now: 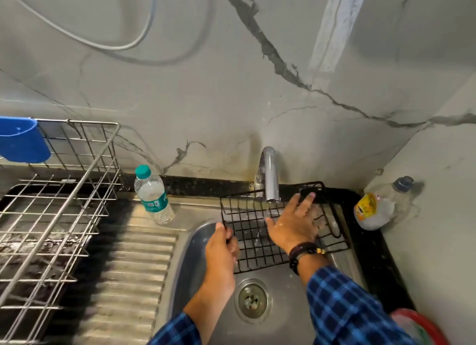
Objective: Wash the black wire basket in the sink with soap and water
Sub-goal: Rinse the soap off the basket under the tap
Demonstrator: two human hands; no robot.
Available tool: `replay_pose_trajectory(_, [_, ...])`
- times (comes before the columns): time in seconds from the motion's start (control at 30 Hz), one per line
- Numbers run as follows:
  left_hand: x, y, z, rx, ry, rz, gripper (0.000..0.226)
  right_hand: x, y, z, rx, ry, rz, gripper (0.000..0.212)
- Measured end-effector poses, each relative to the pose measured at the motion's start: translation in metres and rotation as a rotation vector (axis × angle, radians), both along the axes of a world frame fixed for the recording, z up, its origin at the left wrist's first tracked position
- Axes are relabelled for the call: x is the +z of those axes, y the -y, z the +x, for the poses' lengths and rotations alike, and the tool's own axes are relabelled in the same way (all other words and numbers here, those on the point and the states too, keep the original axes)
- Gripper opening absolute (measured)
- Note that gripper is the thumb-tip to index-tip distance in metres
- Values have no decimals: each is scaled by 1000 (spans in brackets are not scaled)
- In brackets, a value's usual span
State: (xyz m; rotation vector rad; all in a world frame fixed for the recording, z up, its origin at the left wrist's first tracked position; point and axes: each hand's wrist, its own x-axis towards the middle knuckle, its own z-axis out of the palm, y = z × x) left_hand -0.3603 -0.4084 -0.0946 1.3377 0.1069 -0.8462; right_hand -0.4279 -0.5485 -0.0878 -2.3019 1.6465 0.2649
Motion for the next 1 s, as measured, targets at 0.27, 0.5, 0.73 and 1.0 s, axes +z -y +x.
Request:
replay_pose_trajectory(0.27, [0,10,-5,-19,41,16,49,-8,-29,4,560,27,530,64])
replay_pose_trajectory(0.5, [-6,2,0,6,-61,-127,48,35,-3,-32,716,-161,507,61])
replay_pose_trajectory(0.73, [17,2,25,-125,326,-131,47,52,-3,-85,679,-44,209,72])
replay_pose_trajectory(1.0, [13,14,10,-230,238,-124,46,29,-66,-28,732,169,357,42])
